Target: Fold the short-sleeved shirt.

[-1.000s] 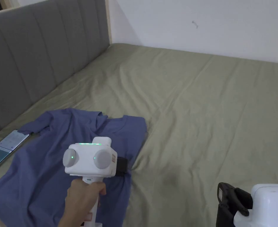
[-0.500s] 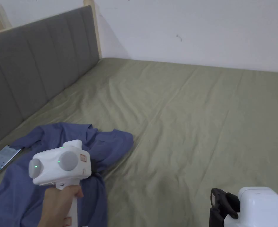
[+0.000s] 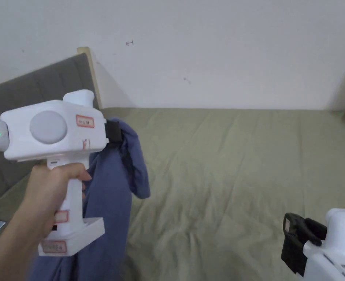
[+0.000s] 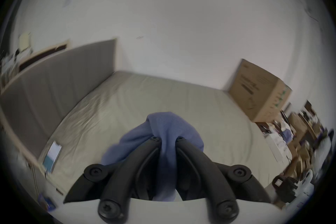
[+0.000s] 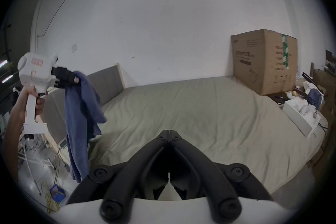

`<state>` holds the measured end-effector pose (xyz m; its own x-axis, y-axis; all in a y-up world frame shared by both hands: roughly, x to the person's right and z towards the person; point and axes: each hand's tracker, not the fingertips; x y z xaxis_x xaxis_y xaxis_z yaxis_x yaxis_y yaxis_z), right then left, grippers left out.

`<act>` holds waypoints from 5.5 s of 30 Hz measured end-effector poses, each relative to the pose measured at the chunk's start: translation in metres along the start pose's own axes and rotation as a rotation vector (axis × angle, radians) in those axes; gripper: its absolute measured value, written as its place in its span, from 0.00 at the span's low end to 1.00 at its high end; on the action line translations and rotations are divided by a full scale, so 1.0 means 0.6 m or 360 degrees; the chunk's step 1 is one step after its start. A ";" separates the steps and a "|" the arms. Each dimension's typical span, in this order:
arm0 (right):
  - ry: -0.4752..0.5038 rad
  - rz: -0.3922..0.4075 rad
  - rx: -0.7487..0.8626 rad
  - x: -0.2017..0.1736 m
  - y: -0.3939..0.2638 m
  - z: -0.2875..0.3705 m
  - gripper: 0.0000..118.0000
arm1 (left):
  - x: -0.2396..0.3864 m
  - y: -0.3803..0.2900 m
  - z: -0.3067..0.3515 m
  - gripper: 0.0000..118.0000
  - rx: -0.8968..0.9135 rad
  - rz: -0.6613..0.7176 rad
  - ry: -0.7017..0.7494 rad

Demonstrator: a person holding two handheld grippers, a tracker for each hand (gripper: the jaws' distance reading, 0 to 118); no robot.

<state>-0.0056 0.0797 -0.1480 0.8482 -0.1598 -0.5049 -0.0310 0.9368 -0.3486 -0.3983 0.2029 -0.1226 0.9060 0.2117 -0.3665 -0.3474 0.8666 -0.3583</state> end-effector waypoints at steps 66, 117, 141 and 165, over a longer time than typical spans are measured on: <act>-0.0197 -0.0011 -0.0486 0.123 -0.061 -0.183 0.00 | 0.002 -0.327 -0.434 0.87 -0.1029 0.0027 0.0115; 0.0152 0.0108 -0.0863 0.191 0.202 -0.522 0.03 | -0.001 -0.189 -0.227 0.03 -0.0608 -0.0092 0.0111; 0.0042 -0.0225 -0.0097 0.319 0.554 -0.085 0.03 | 0.056 0.182 0.035 0.03 0.0150 -0.0316 0.0266; 0.0038 -0.0198 0.0233 0.248 0.928 -0.268 0.03 | 0.063 0.574 -0.082 0.03 0.0359 -0.0353 0.0261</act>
<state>0.0184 0.5274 -0.5442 0.8278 -0.2831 -0.4843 0.1522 0.9443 -0.2919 -0.4956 0.4872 -0.3024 0.8963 -0.0521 -0.4404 -0.0680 0.9652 -0.2527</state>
